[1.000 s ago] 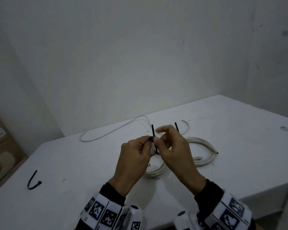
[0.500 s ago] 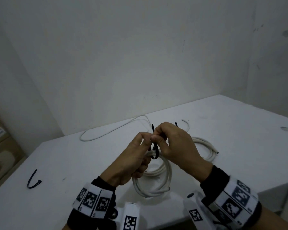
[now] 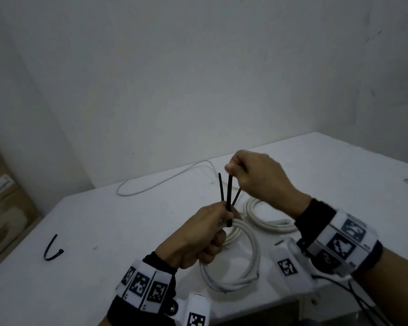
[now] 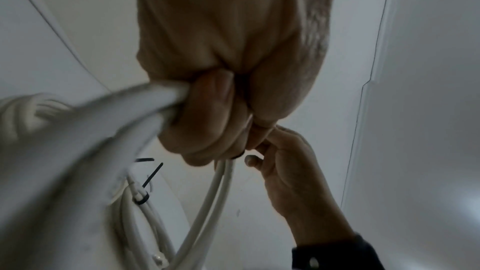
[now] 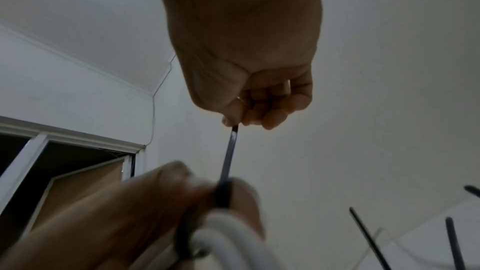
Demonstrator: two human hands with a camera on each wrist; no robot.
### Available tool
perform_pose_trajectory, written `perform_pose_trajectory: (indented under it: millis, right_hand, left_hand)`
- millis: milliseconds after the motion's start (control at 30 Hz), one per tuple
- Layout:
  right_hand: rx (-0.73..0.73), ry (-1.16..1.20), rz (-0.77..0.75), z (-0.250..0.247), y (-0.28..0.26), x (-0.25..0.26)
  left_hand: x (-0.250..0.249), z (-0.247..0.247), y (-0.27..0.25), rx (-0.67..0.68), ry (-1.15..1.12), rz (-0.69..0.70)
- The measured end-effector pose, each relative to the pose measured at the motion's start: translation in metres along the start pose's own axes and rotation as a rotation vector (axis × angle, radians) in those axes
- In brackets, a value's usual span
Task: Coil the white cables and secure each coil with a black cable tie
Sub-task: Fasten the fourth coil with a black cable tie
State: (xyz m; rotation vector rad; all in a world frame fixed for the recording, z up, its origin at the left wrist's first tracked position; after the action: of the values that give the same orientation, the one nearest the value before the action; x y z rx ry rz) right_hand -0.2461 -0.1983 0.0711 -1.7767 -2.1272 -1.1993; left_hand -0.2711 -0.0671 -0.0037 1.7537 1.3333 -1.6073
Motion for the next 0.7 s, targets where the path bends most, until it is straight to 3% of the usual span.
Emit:
perform_pose_trajectory:
  millis: [133,267,400,700]
  right_hand:
    - [-0.034,0.074,0.024,-0.004,0.013,-0.006]
    - [-0.096,0.402,0.052,-0.003,0.006,-0.011]
    - [0.118,0.789,0.109,0.013,-0.007,-0.012]
    - [0.095,0.649,0.091,0.026,-0.008,-0.018]
  left_hand:
    - [-0.004,-0.001,0.001,-0.001,-0.100,-0.015]
    - [-0.010,-0.008,0.003,-0.058,-0.134,0.069]
    - [-0.011,-0.010,0.006,-0.088,-0.183,0.110]
    - [-0.009,0.007,0.007,-0.066,-0.097,0.082]
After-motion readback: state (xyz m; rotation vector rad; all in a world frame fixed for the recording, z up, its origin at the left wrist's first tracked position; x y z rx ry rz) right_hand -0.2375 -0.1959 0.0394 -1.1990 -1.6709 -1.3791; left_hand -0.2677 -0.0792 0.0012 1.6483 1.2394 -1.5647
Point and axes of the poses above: each hand's wrist, its own y-axis towards the middle knuckle, its own z-axis out of the palm, x = y × z, the point moved 6 cm from there along y, towards the middle knuckle
